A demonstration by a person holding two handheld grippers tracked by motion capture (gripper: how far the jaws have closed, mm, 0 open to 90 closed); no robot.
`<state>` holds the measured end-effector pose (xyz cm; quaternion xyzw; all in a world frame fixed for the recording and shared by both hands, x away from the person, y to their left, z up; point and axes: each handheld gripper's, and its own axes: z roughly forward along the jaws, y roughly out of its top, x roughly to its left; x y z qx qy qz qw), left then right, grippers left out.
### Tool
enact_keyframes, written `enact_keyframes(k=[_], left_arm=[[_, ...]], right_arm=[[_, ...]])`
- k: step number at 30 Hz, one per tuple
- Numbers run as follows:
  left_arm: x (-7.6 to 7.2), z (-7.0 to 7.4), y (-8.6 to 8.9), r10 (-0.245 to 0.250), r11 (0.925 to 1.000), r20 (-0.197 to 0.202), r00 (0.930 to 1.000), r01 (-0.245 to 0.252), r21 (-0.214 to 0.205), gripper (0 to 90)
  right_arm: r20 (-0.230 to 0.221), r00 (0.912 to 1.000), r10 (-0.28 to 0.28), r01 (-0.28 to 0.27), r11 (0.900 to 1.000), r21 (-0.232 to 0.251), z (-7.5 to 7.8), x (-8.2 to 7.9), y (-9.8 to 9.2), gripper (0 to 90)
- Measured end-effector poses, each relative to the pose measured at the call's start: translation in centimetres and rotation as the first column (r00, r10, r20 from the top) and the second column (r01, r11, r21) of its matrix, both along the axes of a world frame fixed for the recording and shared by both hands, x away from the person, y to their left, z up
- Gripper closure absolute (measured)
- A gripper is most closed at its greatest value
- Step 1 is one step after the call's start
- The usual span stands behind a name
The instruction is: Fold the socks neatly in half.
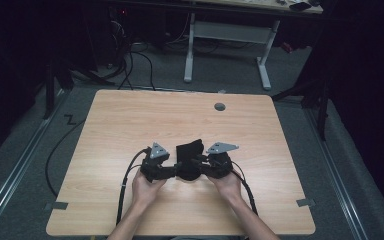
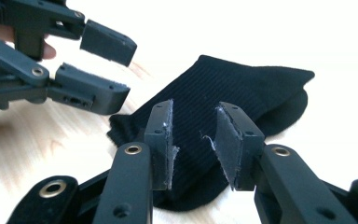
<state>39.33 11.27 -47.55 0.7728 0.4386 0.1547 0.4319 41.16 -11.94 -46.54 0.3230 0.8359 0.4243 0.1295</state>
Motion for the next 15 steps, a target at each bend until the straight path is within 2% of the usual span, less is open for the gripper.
enact_keyframes(k=[1,3,4,6,8,10,12,15], left_arm=[[0.3,0.0,0.1,0.007,1.0000,0.001,1.0000,-0.007,0.000,39.4],[0.9,0.1,0.2,0.022,0.9996,-0.012,0.9997,-0.022,-0.018,39.5],[1.3,0.1,0.3,0.020,0.9997,-0.023,0.9995,-0.020,-0.011,40.0],[2.1,0.2,0.3,0.016,0.9993,-0.010,0.9998,-0.016,0.033,42.7],[3.0,0.5,0.3,0.018,0.9991,-0.020,0.9996,-0.017,0.039,44.4],[3.9,0.7,0.1,0.017,0.9995,-0.024,0.9996,-0.017,0.029,44.7],[4.4,0.8,-0.2,0.017,0.9998,-0.021,0.9996,-0.017,0.011,44.5],[5.0,0.5,-0.6,0.024,0.9992,-0.067,0.9975,-0.022,0.033,43.3]], right_arm=[[-0.008,0.9999,-0.007,0.007,0.9999,-0.010,-0.4,0.3,0.3,65.9],[-0.054,0.9984,-0.017,0.015,0.9992,-0.036,-1.6,0.8,0.9,64.5],[-0.068,0.9975,-0.018,0.014,0.9987,-0.050,-2.2,1.0,1.1,64.1],[-0.077,0.9967,-0.025,0.021,0.9987,-0.046,-2.7,1.0,1.2,64.0],[-0.068,0.9974,-0.022,0.019,0.9986,-0.049,-2.3,0.5,1.2,63.5],[-0.043,0.9990,-0.008,0.005,0.9964,-0.085,-2.1,-0.1,1.2,62.6],[-0.052,0.9987,0.003,-0.008,0.9960,-0.090,-2.2,-0.3,0.9,61.5],[-0.065,0.9979,0.004,-0.008,0.9974,-0.071,-2.7,-0.5,0.4,60.4]])
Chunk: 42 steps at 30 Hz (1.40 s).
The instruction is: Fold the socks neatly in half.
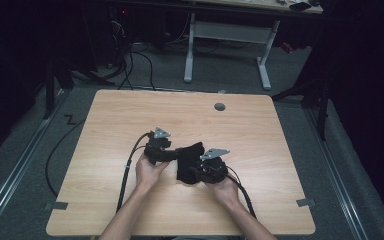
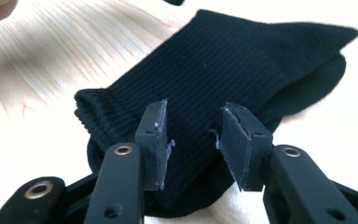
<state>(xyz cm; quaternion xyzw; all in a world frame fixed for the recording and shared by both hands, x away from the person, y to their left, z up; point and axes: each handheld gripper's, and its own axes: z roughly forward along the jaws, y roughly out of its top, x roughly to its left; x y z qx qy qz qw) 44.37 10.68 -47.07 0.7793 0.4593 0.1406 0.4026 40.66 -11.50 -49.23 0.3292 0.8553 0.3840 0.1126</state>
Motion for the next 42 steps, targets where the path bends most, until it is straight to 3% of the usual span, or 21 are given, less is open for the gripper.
enact_keyframes(k=[2,5,8,13,19,22,25,27,34,39,42], left_arm=[[-0.1,0.0,0.1,0.005,0.9999,-0.025,0.9997,-0.006,-0.014,42.7],[0.1,0.5,0.2,-0.005,0.9997,0.007,1.0000,0.005,0.024,44.4],[0.9,0.6,-0.3,-0.016,0.9999,0.008,0.9998,0.016,0.000,46.6],[1.7,-0.9,-2.4,-0.025,0.9987,-0.056,0.9981,0.027,0.044,43.2],[1.9,-2.1,-2.3,-0.022,0.9987,-0.105,0.9943,0.026,0.043,43.4],[1.6,-2.2,-1.6,-0.012,0.9997,-0.106,0.9943,0.014,0.018,45.2],[1.6,-2.2,-1.2,-0.009,0.9994,-0.099,0.9950,0.012,0.032,46.9],[1.4,-2.1,-1.3,-0.014,0.9985,-0.098,0.9951,0.019,0.052,49.4],[1.1,-2.0,-1.4,-0.039,0.9978,-0.124,0.9915,0.045,0.049,59.4],[1.1,-2.1,-1.4,-0.057,0.9969,-0.112,0.9920,0.062,0.048,65.4],[1.1,-2.1,-1.4,-0.057,0.9966,-0.109,0.9924,0.063,0.053,66.8]], right_arm=[[-0.011,0.9999,-0.001,0.002,0.9999,0.015,-0.1,-0.1,-0.1,60.4],[-0.018,0.9998,0.010,-0.010,0.9996,0.027,-0.3,-0.1,-0.1,60.5],[-0.009,0.9999,0.014,-0.014,0.9989,0.045,-0.5,-0.3,-0.3,60.5],[0.018,0.9996,0.023,-0.023,0.9996,0.016,-0.5,-0.9,-0.2,60.5],[0.037,0.9992,0.018,-0.019,0.9994,0.029,-0.8,-1.3,-0.3,60.4],[0.037,0.9991,0.018,-0.019,0.9996,0.022,-0.8,-1.4,-0.2,60.4],[0.051,0.9984,0.024,-0.024,0.9996,0.013,-0.9,-1.5,-0.2,60.4],[0.033,0.9992,0.022,-0.022,0.9996,0.017,-0.9,-1.4,-0.3,59.9],[0.031,0.9994,0.017,-0.018,0.9997,0.016,-1.0,-1.6,-0.4,59.9],[0.024,0.9995,0.020,-0.020,0.9998,-0.005,-0.6,-1.5,-0.3,59.8],[0.014,0.9999,0.002,-0.002,0.9997,0.023,0.2,-1.4,-0.2,59.3]])
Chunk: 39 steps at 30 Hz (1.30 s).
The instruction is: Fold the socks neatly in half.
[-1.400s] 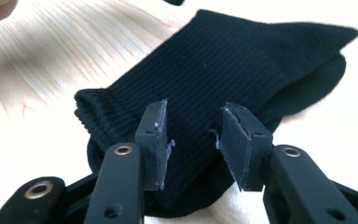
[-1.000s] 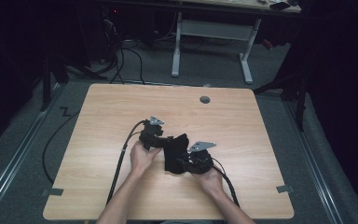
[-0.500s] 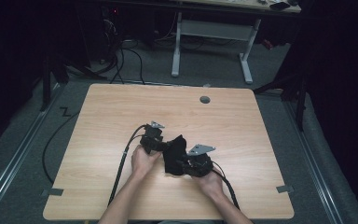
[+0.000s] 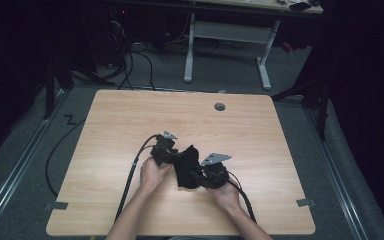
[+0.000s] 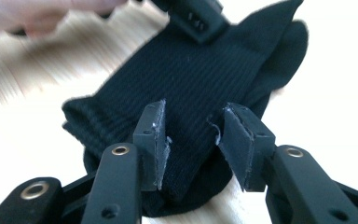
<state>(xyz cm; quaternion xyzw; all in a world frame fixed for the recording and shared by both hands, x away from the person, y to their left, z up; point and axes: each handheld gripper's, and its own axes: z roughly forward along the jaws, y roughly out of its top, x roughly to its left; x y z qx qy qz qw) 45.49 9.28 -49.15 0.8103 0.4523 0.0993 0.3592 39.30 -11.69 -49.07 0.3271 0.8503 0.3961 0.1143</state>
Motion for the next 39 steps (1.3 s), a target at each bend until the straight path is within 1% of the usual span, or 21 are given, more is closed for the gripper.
enact_keyframes(k=[2,4,7,11,13,15,17,18,19,20,22,25,27,28,30,32,34,36,38,39], left_arm=[[0.0,0.0,-0.1,-0.001,1.0000,0.003,1.0000,0.001,0.006,67.4],[0.0,0.0,-0.1,0.001,1.0000,0.005,1.0000,-0.001,0.006,67.7],[0.0,-0.1,-0.2,0.003,1.0000,0.013,0.9999,-0.003,0.008,68.5],[0.1,-0.1,0.0,-0.006,1.0000,0.001,1.0000,0.006,-0.004,72.8],[0.2,-0.1,0.1,-0.011,0.9999,-0.006,0.9999,0.011,-0.012,75.6],[0.3,-0.1,0.2,-0.016,0.9996,-0.020,0.9997,0.016,-0.024,77.8],[0.5,-0.1,0.4,-0.017,0.9991,-0.039,0.9991,0.015,-0.040,79.2],[0.6,-0.1,0.4,-0.014,0.9987,-0.048,0.9988,0.012,-0.050,80.0],[0.6,0.0,0.4,-0.021,0.9988,-0.045,0.9987,0.019,-0.044,80.8],[0.6,0.0,0.4,-0.023,0.9989,-0.045,0.9987,0.021,-0.042,81.5],[0.7,0.1,0.4,-0.024,0.9989,-0.048,0.9986,0.022,-0.041,82.9],[0.7,0.2,0.5,-0.021,0.9986,-0.048,0.9986,0.019,-0.050,84.0],[0.7,0.3,0.6,-0.021,0.9978,-0.041,0.9989,0.018,-0.064,84.3],[0.7,0.4,0.7,-0.017,0.9968,-0.038,0.9991,0.014,-0.079,84.3],[0.7,0.8,0.9,-0.017,0.9948,-0.029,0.9994,0.014,-0.101,84.5],[0.6,1.1,1.0,-0.020,0.9927,-0.018,0.9996,0.018,-0.120,84.7],[0.5,1.4,1.1,-0.028,0.9915,-0.004,0.9996,0.027,-0.127,84.9],[0.4,1.8,1.2,-0.033,0.9885,0.008,0.9994,0.034,-0.147,85.0],[0.2,2.3,1.3,-0.038,0.9844,0.029,0.9989,0.042,-0.171,85.1],[0.0,2.7,1.3,-0.036,0.9830,0.040,0.9986,0.043,-0.178,85.2]], right_arm=[[0.013,0.9999,-0.007,0.006,0.9995,0.030,0.6,0.0,0.0,59.4],[0.020,0.9998,0.000,-0.001,0.9983,0.059,1.2,-0.1,0.3,59.7],[0.004,0.9998,0.019,-0.019,0.9983,0.055,1.2,-0.3,1.1,59.7],[-0.019,0.9992,0.035,-0.034,0.9982,0.050,0.6,-0.6,2.1,59.7],[-0.024,0.9988,0.042,-0.041,0.9986,0.033,0.2,-0.8,2.4,59.6],[-0.016,0.9986,0.050,-0.050,0.9987,0.012,-0.4,-0.9,2.6,59.1],[0.006,0.9983,0.057,-0.057,0.9983,0.010,-0.7,-1.2,2.5,58.9],[0.020,0.9979,0.062,-0.062,0.9981,-0.002,-0.7,-1.3,2.5,58.9],[0.033,0.9973,0.066,-0.065,0.9977,-0.019,-0.7,-1.5,2.5,58.9],[0.034,0.9972,0.067,-0.066,0.9975,-0.024,-0.7,-1.5,2.6,58.9],[0.020,0.9977,0.064,-0.064,0.9977,-0.024,-0.6,-1.4,2.6,58.8],[0.021,0.9979,0.062,-0.061,0.9980,-0.015,-0.3,-1.3,2.6,57.4],[0.042,0.9976,0.055,-0.055,0.9984,0.005,0.0,-1.5,2.3,57.3],[0.058,0.9971,0.051,-0.051,0.9986,0.015,0.1,-1.7,2.2,57.4],[0.066,0.9962,0.057,-0.058,0.9982,0.017,0.1,-2.0,2.2,57.5],[0.044,0.9969,0.065,-0.065,0.9979,0.007,-0.3,-2.0,2.2,57.6],[0.022,0.9983,0.054,-0.055,0.9983,0.020,-0.6,-1.9,2.2,58.0],[0.018,0.9984,0.054,-0.054,0.9985,0.012,-0.6,-1.7,2.2,58.1],[0.019,0.9985,0.052,-0.052,0.9986,-0.009,-0.5,-1.6,2.4,58.3],[0.020,0.9986,0.049,-0.049,0.9988,-0.008,-0.6,-1.4,2.5,58.4]])
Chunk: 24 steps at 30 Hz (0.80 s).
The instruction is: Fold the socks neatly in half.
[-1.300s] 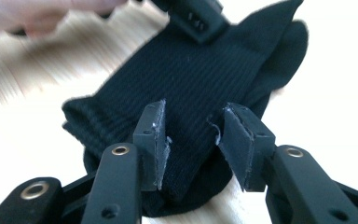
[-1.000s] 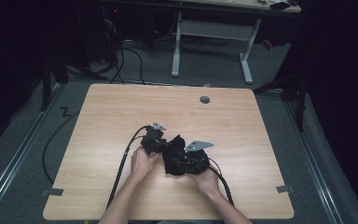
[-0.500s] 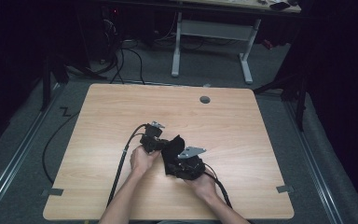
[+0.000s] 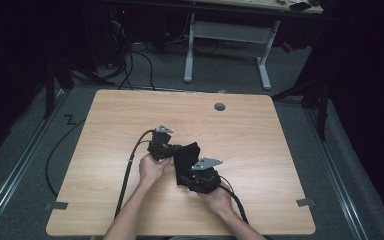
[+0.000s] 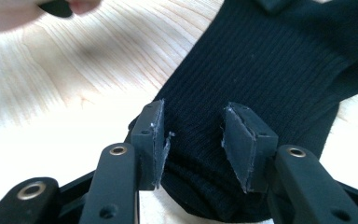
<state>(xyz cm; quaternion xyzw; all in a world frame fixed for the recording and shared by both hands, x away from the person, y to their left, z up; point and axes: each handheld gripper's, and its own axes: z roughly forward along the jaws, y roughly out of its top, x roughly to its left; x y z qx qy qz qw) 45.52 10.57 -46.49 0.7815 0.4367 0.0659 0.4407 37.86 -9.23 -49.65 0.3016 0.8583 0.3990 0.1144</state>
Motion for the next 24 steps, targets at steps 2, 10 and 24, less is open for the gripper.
enact_keyframes(k=[2,10,24], left_arm=[[-0.3,0.7,-0.1,-0.014,0.9999,0.027,0.9995,0.014,-0.003,85.3],[-1.5,2.2,-0.2,-0.053,0.9983,0.092,0.9943,0.055,-0.017,85.4],[-2.3,1.6,-0.9,-0.075,0.9971,0.143,0.9869,0.073,0.022,85.3]], right_arm=[[0.005,1.0000,-0.005,0.005,1.0000,0.000,-0.1,0.3,0.0,58.5],[0.023,0.9991,-0.036,0.036,0.9993,-0.005,-0.2,1.8,0.4,59.1],[0.099,0.9941,-0.043,0.041,0.9988,0.026,1.2,1.0,-0.2,55.4]])
